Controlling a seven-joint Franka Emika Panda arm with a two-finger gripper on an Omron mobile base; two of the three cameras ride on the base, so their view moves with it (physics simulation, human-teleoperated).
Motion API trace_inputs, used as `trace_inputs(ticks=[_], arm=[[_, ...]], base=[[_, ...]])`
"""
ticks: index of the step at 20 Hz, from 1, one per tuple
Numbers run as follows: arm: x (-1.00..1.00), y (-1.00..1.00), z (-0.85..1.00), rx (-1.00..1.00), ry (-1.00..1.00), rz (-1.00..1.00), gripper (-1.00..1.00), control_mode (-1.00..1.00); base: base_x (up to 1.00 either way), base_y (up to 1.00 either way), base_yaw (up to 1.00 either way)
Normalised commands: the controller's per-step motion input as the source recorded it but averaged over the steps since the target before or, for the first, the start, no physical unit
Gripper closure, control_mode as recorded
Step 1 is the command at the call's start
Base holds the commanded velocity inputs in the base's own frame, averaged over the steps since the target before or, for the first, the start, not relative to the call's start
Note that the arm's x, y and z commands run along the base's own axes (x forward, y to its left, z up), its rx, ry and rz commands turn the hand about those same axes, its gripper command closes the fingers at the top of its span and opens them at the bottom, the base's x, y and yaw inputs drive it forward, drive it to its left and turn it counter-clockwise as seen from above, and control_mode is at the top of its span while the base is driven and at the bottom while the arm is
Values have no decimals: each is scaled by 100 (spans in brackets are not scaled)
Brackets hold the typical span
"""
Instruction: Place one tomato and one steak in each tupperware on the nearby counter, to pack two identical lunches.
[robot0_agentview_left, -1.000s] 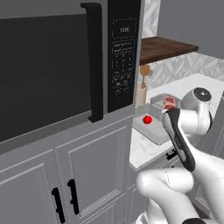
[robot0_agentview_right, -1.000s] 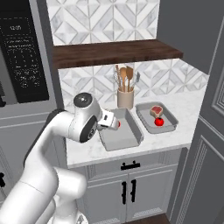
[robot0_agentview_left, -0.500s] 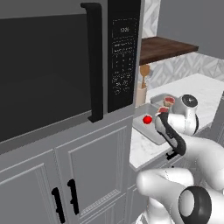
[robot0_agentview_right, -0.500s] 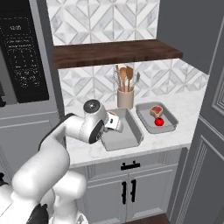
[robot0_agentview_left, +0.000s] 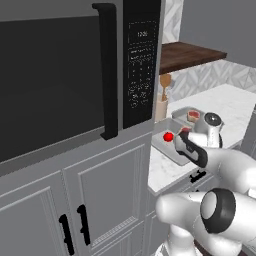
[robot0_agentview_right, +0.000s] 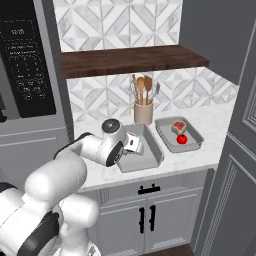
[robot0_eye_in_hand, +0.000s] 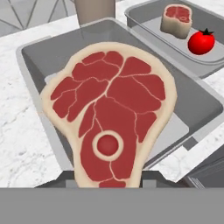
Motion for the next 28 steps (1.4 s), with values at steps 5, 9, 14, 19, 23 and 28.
trace_inputs(ticks=[5, 9, 14, 19, 23, 28], arm=[[6, -26, -19, 0, 0, -7, 100, -100], [22, -2, -29, 0, 0, -13, 100, -100], [31, 0, -28, 0, 1, -12, 100, -100], [30, 0, -18, 0, 18, -2, 100, -100], [34, -3, -8, 0, 13, 5, 100, -100], [38, 0, -22, 0, 9, 4, 100, -100]], base=[[0, 0, 0], [0, 0, 0], [0, 0, 0], [0, 0, 0], [0, 0, 0], [0, 0, 0]])
